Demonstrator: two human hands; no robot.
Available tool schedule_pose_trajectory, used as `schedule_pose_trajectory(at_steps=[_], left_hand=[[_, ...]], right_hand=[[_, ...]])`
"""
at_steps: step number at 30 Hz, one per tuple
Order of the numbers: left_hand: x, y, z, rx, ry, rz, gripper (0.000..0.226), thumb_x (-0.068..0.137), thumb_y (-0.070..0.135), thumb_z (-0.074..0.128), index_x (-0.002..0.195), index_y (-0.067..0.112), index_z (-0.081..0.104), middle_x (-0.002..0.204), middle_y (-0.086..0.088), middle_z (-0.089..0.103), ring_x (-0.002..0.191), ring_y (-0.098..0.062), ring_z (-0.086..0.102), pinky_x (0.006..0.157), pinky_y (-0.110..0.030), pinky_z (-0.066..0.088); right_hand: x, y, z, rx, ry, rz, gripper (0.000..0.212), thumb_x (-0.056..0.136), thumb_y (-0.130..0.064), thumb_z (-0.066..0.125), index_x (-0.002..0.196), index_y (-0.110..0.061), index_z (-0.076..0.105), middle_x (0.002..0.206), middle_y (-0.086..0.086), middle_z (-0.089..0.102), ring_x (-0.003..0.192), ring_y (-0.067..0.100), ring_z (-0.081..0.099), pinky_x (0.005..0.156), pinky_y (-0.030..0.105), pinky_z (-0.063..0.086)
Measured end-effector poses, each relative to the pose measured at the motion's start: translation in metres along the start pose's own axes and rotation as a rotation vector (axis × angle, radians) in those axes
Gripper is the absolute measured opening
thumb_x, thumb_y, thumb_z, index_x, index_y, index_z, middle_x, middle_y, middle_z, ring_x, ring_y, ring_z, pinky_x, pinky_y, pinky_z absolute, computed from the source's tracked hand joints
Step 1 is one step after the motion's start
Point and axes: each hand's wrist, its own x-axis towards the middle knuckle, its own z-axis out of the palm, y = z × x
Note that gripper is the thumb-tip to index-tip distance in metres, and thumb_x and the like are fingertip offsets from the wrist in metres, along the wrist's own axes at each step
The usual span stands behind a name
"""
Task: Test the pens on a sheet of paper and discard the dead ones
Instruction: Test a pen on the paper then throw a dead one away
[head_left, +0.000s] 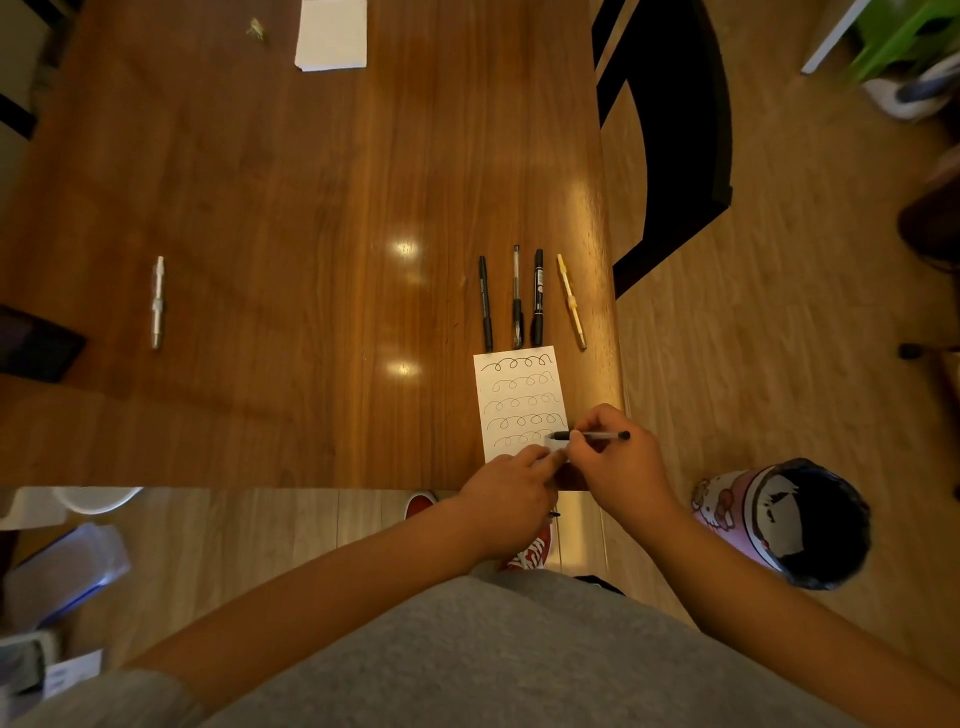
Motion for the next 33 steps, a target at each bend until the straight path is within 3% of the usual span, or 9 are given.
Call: schedule_pose_trajectory(at_steps=[3,8,22,28,33], left_hand=[[0.001,0.000,0.000,0.014,-0.016,-0.002,0.035,0.098,0.035,0.048,0.116,0.011,0.065,0.157,-0.009,0.025,0.136,-0.028,0.030,0.097,-0.040,0.042],[0.002,-0.001,0.001,0.024,-0.032,-0.003,0.034,0.097,0.036,0.049,0.112,0.012,0.068,0.159,-0.009,0.023,0.138,-0.029,0.027,0.099,-0.043,0.041],[0.002,-0.002,0.005,-0.013,0.030,-0.017,0.030,0.096,0.035,0.052,0.107,0.013,0.070,0.157,-0.006,0.028,0.137,-0.029,0.031,0.098,-0.042,0.042],[0.003,-0.001,0.004,0.029,0.020,-0.015,0.031,0.096,0.037,0.051,0.104,0.014,0.070,0.157,-0.007,0.028,0.138,-0.029,0.029,0.098,-0.043,0.042],[0.004,-0.001,0.002,0.041,-0.002,-0.025,0.034,0.098,0.039,0.048,0.113,0.014,0.067,0.158,-0.006,0.027,0.139,-0.027,0.027,0.101,-0.043,0.041]], right_hand=[[0.004,0.000,0.000,-0.002,0.020,0.012,0.023,0.089,-0.016,0.064,0.077,-0.033,0.056,0.074,-0.010,0.065,0.067,0.007,0.067,0.050,0.013,0.051],[0.009,0.002,-0.004,-0.047,0.061,0.005,0.024,0.088,-0.015,0.063,0.075,-0.033,0.054,0.071,-0.013,0.061,0.071,-0.009,0.060,0.044,0.005,0.042],[0.006,0.005,-0.010,-0.034,0.054,0.053,0.019,0.088,-0.015,0.064,0.077,-0.029,0.057,0.073,-0.010,0.061,0.067,0.007,0.061,0.045,0.010,0.043],[0.005,0.007,-0.013,-0.029,0.049,0.070,0.017,0.085,-0.016,0.065,0.076,-0.029,0.058,0.072,-0.009,0.062,0.067,0.007,0.061,0.047,0.011,0.043],[0.004,0.011,-0.021,-0.011,0.077,0.082,0.014,0.084,-0.016,0.064,0.076,-0.027,0.059,0.073,-0.006,0.063,0.070,0.013,0.061,0.054,0.027,0.054]])
